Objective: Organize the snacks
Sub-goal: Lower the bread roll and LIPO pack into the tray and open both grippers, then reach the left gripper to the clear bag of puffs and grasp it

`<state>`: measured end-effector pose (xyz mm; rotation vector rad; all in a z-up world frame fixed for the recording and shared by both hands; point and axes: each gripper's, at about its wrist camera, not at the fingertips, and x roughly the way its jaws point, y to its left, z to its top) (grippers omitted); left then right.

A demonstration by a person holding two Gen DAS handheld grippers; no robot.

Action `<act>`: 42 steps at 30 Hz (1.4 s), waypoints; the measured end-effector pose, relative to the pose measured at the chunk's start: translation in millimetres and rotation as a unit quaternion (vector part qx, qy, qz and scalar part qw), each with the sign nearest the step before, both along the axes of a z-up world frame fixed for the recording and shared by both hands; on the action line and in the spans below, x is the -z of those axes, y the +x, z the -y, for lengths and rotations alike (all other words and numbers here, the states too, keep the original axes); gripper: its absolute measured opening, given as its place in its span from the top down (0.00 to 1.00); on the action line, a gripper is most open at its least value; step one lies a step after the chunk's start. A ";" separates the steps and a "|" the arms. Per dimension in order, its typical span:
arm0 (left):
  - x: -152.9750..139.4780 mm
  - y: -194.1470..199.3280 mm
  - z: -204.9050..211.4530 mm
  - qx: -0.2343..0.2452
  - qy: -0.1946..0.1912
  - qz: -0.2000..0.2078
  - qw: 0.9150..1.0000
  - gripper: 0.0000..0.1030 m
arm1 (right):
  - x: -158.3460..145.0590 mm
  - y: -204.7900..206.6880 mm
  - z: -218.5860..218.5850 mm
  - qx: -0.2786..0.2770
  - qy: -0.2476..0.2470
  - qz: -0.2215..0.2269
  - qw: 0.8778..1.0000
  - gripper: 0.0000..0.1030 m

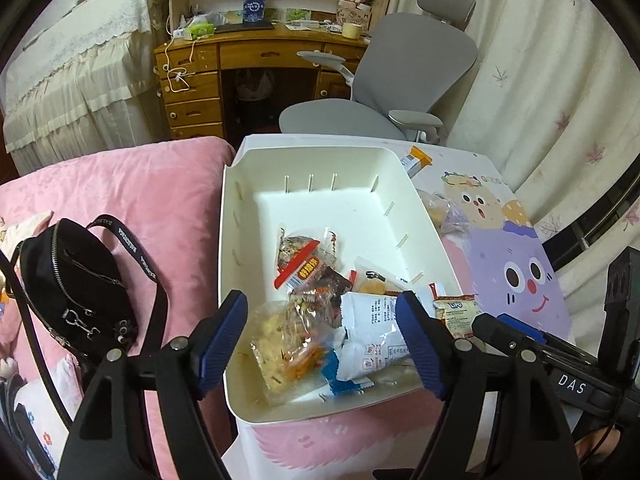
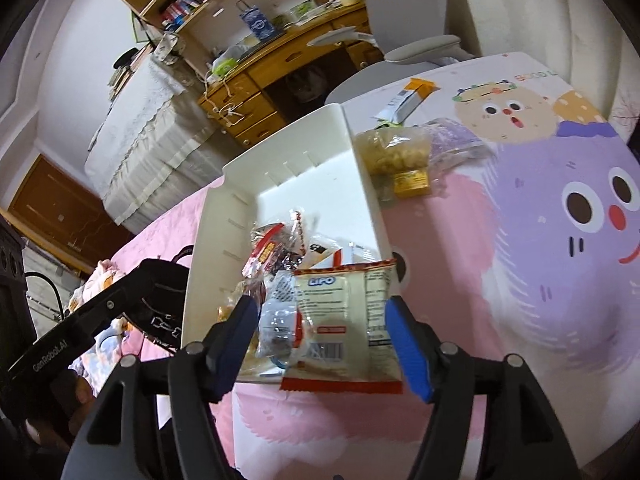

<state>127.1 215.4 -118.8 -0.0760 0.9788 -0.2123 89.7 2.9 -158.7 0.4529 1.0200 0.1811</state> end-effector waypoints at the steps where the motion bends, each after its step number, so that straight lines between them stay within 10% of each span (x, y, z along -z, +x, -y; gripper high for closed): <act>1: 1.1 0.3 0.0 0.002 -0.003 -0.003 1.000 0.27 | -0.5 -1.7 0.4 0.003 -0.002 -0.001 1.000 0.34; 26: -0.7 22.0 52.6 0.061 -0.004 -0.075 0.995 0.27 | -9.3 -36.9 36.0 -0.013 -0.084 -0.029 0.996 0.33; 42: -31.3 105.8 166.1 0.199 0.096 -0.065 0.973 0.27 | -9.8 9.3 82.4 -0.066 -0.124 0.019 0.990 0.33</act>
